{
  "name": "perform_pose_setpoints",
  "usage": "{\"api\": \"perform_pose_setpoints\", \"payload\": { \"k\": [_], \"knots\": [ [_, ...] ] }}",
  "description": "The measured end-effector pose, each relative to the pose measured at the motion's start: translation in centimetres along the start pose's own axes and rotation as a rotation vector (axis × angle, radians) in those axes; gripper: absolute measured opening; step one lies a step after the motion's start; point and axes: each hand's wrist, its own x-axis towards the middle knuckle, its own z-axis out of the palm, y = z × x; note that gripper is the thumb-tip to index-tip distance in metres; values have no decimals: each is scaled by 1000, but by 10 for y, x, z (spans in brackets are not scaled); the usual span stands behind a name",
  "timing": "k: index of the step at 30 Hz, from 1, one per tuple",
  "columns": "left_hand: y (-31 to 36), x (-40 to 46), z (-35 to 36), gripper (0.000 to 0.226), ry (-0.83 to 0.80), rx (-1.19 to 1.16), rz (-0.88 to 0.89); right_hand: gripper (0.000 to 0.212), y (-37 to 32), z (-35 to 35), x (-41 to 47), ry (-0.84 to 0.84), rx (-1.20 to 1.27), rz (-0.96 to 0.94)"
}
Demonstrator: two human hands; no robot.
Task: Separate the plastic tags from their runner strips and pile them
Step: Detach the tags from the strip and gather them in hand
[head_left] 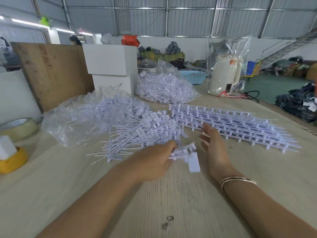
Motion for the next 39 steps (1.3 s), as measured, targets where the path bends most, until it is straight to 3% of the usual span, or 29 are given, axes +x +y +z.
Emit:
{"api": "perform_pose_setpoints", "payload": {
  "k": [5,7,10,13,15,19,24,27,31,35,39],
  "knots": [
    [-30,12,-40,39,344,118,-35,24,2,1,4,17,-101,-14],
    [-51,23,-58,48,387,159,-82,20,3,4,3,-34,-150,-36],
    [-78,42,-66,58,260,200,-161,22,4,5,3,-70,-186,-38],
    [-98,52,-41,76,71,56,-292,22,3,5,3,-68,-188,-36],
    [-107,52,-29,80,87,-54,-363,23,5,5,4,-73,-201,-49],
    [-111,38,-35,96,38,-28,-338,22,9,7,6,-92,-203,-38],
    [-103,11,-28,125,-198,66,-292,25,9,7,6,-102,-212,-38],
    [-107,11,-26,116,-106,116,-280,29,9,7,6,-99,-222,-40],
    [-116,23,-33,94,38,74,-120,31,11,7,7,-99,-238,-44],
    [-117,28,-12,102,18,217,-87,32,13,7,6,-102,-229,-38],
    [-113,23,-12,88,39,-97,-98,31,12,6,6,-108,-219,-42]
  ]
}}
